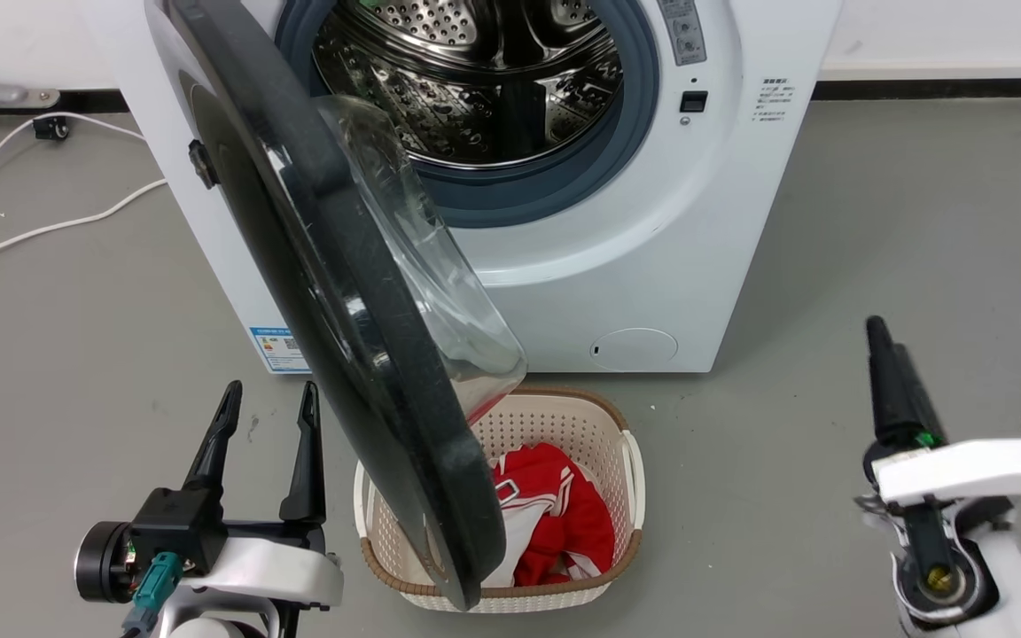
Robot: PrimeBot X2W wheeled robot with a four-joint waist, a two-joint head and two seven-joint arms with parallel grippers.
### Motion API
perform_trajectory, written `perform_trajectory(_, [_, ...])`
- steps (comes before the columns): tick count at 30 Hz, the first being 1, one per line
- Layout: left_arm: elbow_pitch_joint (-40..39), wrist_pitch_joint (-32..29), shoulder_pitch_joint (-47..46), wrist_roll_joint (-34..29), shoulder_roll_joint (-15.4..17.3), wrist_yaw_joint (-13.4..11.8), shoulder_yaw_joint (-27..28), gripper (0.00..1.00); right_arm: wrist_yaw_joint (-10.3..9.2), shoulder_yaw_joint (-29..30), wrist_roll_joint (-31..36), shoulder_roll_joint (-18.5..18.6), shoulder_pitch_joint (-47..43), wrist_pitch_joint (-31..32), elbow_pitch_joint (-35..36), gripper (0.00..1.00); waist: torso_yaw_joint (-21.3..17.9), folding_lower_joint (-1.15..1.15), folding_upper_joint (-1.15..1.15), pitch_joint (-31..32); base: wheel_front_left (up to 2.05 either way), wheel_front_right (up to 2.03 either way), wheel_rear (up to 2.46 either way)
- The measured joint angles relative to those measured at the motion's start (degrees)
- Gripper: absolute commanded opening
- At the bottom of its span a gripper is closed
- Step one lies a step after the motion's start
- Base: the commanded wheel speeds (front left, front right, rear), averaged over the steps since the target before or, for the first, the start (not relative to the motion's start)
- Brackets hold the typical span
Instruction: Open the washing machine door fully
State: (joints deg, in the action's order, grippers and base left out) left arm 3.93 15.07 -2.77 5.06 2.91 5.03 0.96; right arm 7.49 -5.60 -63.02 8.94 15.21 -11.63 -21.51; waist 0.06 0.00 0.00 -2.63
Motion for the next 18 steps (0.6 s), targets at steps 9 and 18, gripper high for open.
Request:
perform_trajectory(9, [-0.1, 0.0, 0.2, -0.3, 0.0, 0.0, 0.6, 1.00, 0.01, 12.2, 41.6, -2.9, -5.3, -3.4, 9.4, 1.00, -0.5, 0.00, 0.00, 0.6, 0.00, 0.00, 0.00])
perform_trajectory(18, [-0.1, 0.0, 0.6, -0.6, 0.0, 0.0, 1.0, 1.00, 0.02, 12.6, 65.3, -5.9, -15.0, -1.9, 25.9, 1.00, -0.3, 0.00, 0.00, 1.6, 0.00, 0.00, 0.00])
